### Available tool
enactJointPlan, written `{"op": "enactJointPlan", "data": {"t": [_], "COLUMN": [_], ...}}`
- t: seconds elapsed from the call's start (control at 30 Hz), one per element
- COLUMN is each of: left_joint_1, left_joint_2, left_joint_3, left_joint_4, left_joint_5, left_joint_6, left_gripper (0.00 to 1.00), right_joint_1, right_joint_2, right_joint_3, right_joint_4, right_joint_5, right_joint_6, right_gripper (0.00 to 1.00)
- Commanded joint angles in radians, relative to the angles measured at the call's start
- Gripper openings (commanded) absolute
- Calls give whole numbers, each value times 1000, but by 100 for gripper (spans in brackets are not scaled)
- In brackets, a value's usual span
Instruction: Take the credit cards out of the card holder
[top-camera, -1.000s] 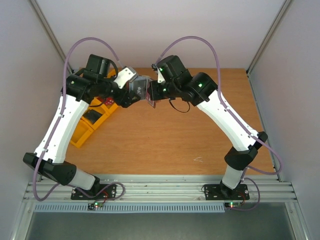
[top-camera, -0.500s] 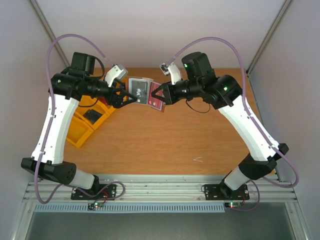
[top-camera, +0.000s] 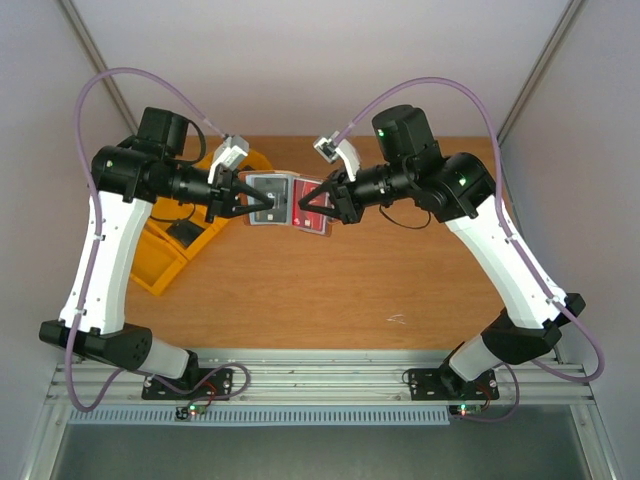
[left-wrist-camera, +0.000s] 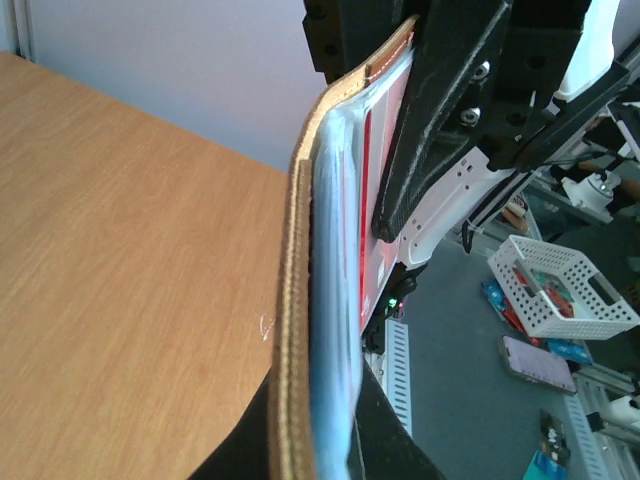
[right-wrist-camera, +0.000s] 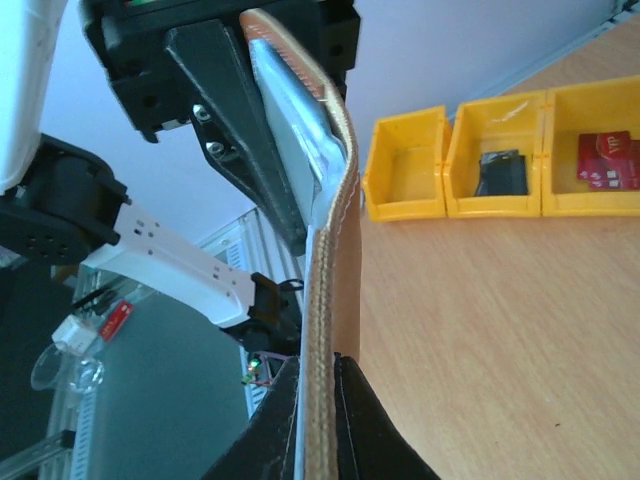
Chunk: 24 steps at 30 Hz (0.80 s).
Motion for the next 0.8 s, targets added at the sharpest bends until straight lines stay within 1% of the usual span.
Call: {"op": "enactJointPlan", "data": {"t": [0.0, 0.07, 0.1, 0.13, 0.2, 0.3, 0.33, 0.4, 0.47, 0.5, 0.53, 0.57, 0.6, 0.63, 0.7, 0.77], "left_joint_1": [5, 5, 5, 5, 3, 4, 2, 0, -13, -22, -30, -36, -39, -39, -40, -38], "left_joint_2": [-17, -24, -27, -29, -35, -42, -42, -40, -36, -33, -32, -30, -31, -33, -36, -35], "left_joint_3": [3, -7, -13, -16, -30, -54, -61, -70, -73, -72, -72, -74, -74, -71, -62, -45], "left_joint_4": [48, 91, 120, 143, 192, 252, 266, 281, 283, 281, 277, 274, 271, 266, 253, 225], "left_joint_5": [5, -24, -46, -78, -167, -365, -416, -494, -581, -627, -663, -680, -667, -625, -493, -343], "left_joint_6": [-83, -125, -179, -211, -278, -371, -395, -409, -400, -387, -376, -360, -352, -347, -338, -327], "left_gripper": [0, 0, 0, 0, 0, 0, 0, 0, 0, 0, 0, 0, 0, 0, 0, 0], "right_joint_1": [-17, -37, -51, -64, -77, -74, -63, 15, 133, 179, 202, 207, 207, 206, 199, 159], "right_joint_2": [-38, -43, -46, -49, -54, -55, -56, -54, -33, -17, -1, 10, 14, 9, -8, -34], "right_joint_3": [3, 3, 4, 5, 18, 64, 76, 87, 103, 109, 111, 98, 75, 38, -32, -114], "right_joint_4": [-12, -25, -31, -37, -60, -93, -94, -86, -83, -83, -72, -45, 3, 61, 174, 288], "right_joint_5": [8, 91, 137, 184, 302, 430, 461, 556, 645, 663, 630, 536, 444, 353, 290, 213], "right_joint_6": [-45, -30, -13, 4, 22, 44, 56, 35, -24, -43, -49, -41, -24, -1, 37, 90], "right_gripper": [14, 22, 32, 39, 48, 50, 47, 42, 40, 40, 40, 40, 40, 40, 41, 40]}}
